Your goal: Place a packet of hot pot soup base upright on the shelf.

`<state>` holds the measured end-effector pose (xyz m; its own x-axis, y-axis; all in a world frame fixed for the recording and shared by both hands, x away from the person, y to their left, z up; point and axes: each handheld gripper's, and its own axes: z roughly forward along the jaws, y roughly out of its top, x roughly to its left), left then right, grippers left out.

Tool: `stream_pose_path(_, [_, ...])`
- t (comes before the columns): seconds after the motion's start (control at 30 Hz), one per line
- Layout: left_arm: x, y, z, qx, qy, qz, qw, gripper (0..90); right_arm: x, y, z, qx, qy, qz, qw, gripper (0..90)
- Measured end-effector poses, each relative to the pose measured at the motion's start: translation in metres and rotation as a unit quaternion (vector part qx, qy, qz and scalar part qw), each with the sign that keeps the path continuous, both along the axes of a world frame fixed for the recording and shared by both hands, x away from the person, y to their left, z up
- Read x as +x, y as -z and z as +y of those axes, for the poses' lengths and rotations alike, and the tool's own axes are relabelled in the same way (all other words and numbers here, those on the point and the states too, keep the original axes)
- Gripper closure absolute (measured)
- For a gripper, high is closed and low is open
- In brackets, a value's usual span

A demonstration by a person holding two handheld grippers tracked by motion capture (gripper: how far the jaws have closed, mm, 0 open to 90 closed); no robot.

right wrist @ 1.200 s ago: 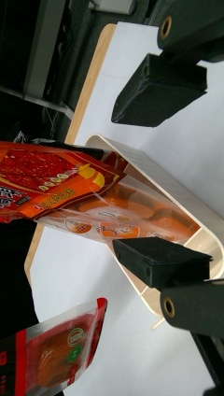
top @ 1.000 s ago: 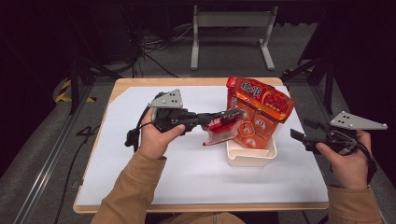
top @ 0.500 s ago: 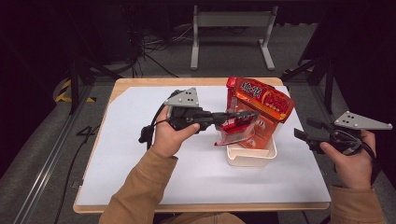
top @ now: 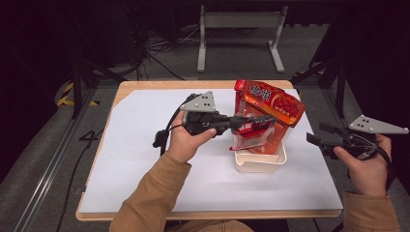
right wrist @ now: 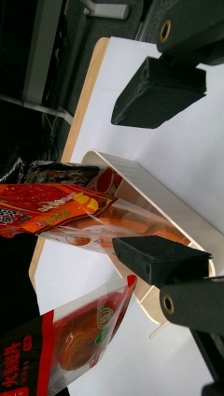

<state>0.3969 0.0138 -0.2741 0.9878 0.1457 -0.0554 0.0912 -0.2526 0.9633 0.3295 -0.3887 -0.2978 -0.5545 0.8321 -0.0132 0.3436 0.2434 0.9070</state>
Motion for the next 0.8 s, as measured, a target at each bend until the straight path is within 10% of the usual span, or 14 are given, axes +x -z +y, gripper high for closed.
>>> stream_pose_path(0.8, [0.004, 0.014, -0.028, -0.001, 0.027, -0.017, 0.9995, 89.6, 0.0, 0.0, -0.004, 0.007, 0.0, 0.003, 1.0, 35.0])
